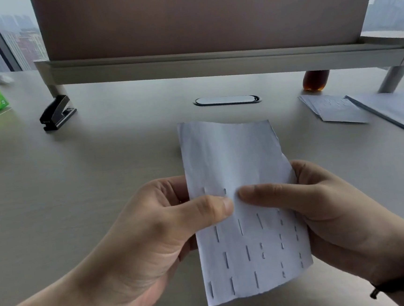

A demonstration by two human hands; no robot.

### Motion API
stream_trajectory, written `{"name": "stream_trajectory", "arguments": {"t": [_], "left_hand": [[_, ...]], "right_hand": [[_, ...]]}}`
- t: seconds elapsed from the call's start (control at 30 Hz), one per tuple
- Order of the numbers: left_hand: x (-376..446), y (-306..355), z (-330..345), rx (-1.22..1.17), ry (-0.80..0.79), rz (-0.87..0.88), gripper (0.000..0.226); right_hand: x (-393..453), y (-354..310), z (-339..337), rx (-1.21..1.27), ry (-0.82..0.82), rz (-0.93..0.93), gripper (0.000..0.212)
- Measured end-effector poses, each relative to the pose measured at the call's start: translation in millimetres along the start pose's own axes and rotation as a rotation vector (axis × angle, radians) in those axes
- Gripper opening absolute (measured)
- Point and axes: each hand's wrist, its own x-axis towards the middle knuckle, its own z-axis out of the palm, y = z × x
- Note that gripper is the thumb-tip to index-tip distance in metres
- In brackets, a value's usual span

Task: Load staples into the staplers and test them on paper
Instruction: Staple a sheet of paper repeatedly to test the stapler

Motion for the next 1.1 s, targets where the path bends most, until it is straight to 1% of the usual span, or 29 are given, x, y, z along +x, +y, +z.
{"name": "stream_trajectory", "arguments": {"t": [0.3,0.5,0.67,0.73,0.8,0.87,0.93,1.03,1.1], "left_hand": [[0,0,-2,-0.017,-0.022,-0.023,0.034],[1,0,-4,-0.026,-0.03,-0.044,0.037],[2,-1,-4,-0.034,-0.029,-0.03,0.035],[3,-1,-5,-0.009,0.004,-0.019,0.03],[5,-1,-5,0.012,0.073,0.002,0.024],[7,-1,-7,0.031,0.141,0.038,0.016],[9,-2,-8,0.066,0.182,0.083,0.014],[11,-1,-10,0.141,0.235,0.165,0.01],[11,1,-12,0.228,0.271,0.255,0.011]], "right_hand": [[1,1,-3,-0.01,0.015,-0.005,0.024],[0,-1,-4,-0.004,-0.007,-0.01,0.024],[1,-1,-7,-0.006,0.001,-0.022,0.025],[1,-2,-9,-0.013,0.008,-0.029,0.025],[2,-3,-12,-0.019,0.025,-0.057,0.023],[2,-5,-14,-0.025,0.045,-0.098,0.021],[3,-7,-18,-0.053,0.055,-0.138,0.022],[5,-11,-27,-0.152,0.124,-0.21,0.027],[3,-15,-31,-0.2,0.188,-0.248,0.037]]}}
